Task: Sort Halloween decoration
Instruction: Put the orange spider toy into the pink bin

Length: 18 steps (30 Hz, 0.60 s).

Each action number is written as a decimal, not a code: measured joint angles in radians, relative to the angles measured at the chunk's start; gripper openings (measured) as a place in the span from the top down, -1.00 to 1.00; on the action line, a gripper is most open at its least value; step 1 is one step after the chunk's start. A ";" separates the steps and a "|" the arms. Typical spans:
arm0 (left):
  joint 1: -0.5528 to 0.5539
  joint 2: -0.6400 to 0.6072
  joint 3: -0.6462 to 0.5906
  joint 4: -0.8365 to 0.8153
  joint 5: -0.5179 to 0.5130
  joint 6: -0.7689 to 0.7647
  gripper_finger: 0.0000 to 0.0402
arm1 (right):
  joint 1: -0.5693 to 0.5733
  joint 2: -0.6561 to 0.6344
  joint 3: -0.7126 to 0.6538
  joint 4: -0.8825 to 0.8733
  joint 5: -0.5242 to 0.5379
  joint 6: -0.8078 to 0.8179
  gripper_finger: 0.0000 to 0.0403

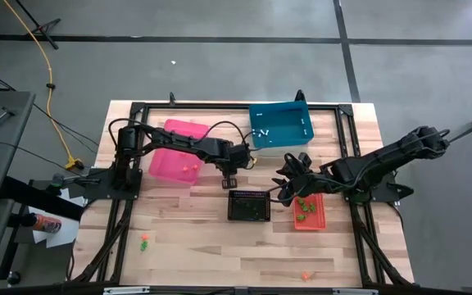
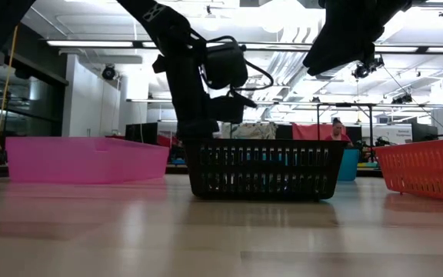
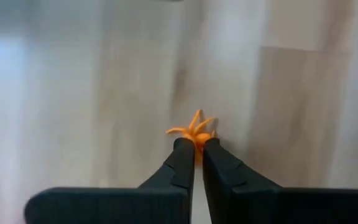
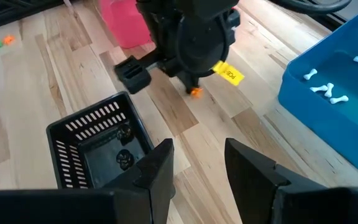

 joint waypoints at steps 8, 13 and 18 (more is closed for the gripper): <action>-0.007 -0.030 -0.005 -0.032 -0.040 0.016 1.00 | 0.000 0.000 0.000 0.000 0.000 0.000 0.31; -0.006 -0.088 -0.005 -0.061 -0.085 0.018 1.00 | 0.000 0.000 0.000 0.000 0.000 0.000 0.31; -0.005 -0.139 -0.005 -0.058 -0.087 0.020 1.00 | 0.000 0.000 0.000 -0.001 0.000 0.000 0.31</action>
